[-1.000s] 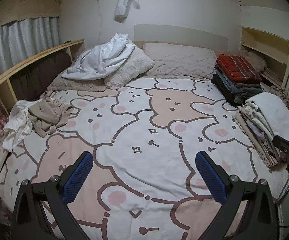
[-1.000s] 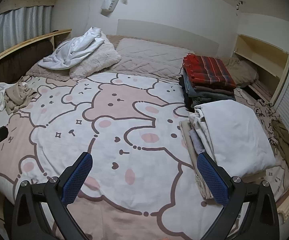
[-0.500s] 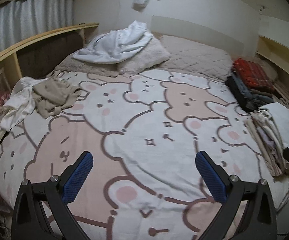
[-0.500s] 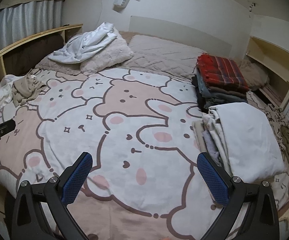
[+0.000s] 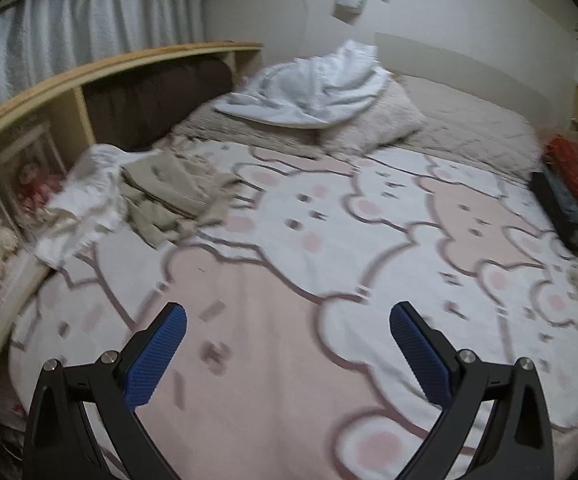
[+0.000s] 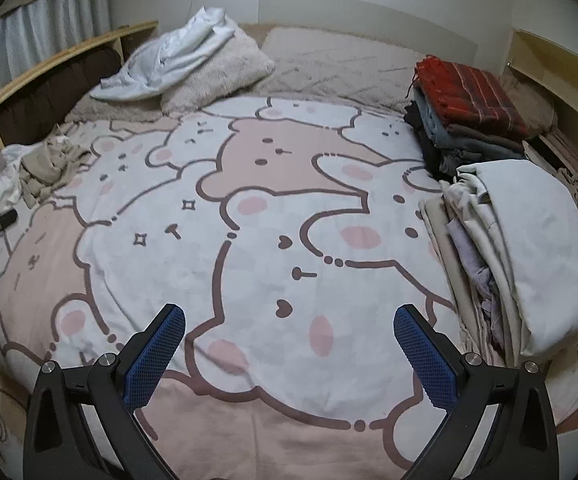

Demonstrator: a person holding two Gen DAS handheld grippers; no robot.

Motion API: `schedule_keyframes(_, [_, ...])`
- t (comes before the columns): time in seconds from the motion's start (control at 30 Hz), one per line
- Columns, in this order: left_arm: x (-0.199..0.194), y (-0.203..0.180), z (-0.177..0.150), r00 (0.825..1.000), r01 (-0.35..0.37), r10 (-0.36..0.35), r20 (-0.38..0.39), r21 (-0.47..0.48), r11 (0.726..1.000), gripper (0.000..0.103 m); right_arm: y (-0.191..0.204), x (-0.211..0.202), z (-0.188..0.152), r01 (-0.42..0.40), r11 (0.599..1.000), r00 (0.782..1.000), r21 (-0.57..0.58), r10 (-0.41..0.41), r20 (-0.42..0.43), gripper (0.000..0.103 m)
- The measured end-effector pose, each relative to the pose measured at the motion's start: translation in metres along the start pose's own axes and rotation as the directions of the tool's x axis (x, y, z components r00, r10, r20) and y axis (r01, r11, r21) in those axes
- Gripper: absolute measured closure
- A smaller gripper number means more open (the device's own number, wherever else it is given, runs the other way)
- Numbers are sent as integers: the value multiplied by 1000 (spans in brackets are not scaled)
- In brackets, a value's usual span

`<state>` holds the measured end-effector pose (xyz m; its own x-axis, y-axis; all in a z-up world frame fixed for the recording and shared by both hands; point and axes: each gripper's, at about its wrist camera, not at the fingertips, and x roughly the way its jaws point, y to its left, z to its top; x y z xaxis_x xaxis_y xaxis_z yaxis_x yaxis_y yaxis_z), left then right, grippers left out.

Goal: Fold clothes
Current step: 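Reach the left tool to the crumpled white T-shirt and grasp it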

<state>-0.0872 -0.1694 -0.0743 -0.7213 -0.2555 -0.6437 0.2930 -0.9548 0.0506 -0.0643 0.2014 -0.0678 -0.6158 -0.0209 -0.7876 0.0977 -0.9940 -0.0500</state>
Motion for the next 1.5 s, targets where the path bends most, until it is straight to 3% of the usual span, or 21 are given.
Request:
schedule_keyframes(0.1, [19,28,11,996,-89,88,34,16,996,1,5,8,7,6,1000,1000,-3,-6,-14,0])
schedule_keyframes(0.23, [49,89,31,975,-217,216,48,24,976,2,7,19,17,26,999,999,42,-25,-27,0])
schedule_keyframes(0.33, [73,143,48,929,-368,367,50,20,929,2,10,30,24,29,998,999,60,-26,-43,0])
schedule_keyframes(0.4, [93,181,60,878,-476,476,44,-8,879,2,15,37,27,42,997,998,57,-38,-56,0])
schedule_keyframes(0.63, [163,283,86,782,-624,618,-85,-123,772,2,39,62,37,64,998,992,10,-62,-111,0])
schedule_keyframes(0.8, [192,326,92,759,-650,622,-192,-194,735,2,58,72,45,91,995,988,-43,-96,-124,0])
schedule_keyframes(0.93, [214,347,90,773,-632,579,-260,-224,742,2,70,80,50,99,992,984,-80,-109,-141,0])
schedule_keyframes(0.97, [218,352,90,775,-629,572,-268,-230,743,18,73,82,51,97,991,983,-89,-109,-144,0])
schedule_keyframes(1.0, [220,355,90,790,-608,546,-278,-243,756,45,77,83,52,94,991,983,-97,-107,-147,0])
schedule_keyframes(1.03, [223,359,90,805,-587,519,-287,-257,768,54,80,85,53,90,990,983,-105,-106,-149,0])
schedule_keyframes(1.1, [224,366,90,850,-518,439,-291,-306,799,83,88,88,54,83,988,983,-126,-102,-153,0])
schedule_keyframes(1.13, [223,367,90,868,-487,406,-286,-324,811,88,91,89,54,78,988,983,-137,-99,-153,0])
schedule_keyframes(1.27, [204,351,94,897,-428,368,-245,-276,861,94,104,90,55,50,986,985,-160,-75,-153,0])
schedule_keyframes(1.4, [160,317,100,952,-301,279,-124,-228,926,95,107,89,54,20,988,986,-151,-45,-159,0])
schedule_keyframes(1.5, [126,277,102,982,-186,177,-70,-153,970,96,105,84,54,0,991,988,-133,-20,-152,0])
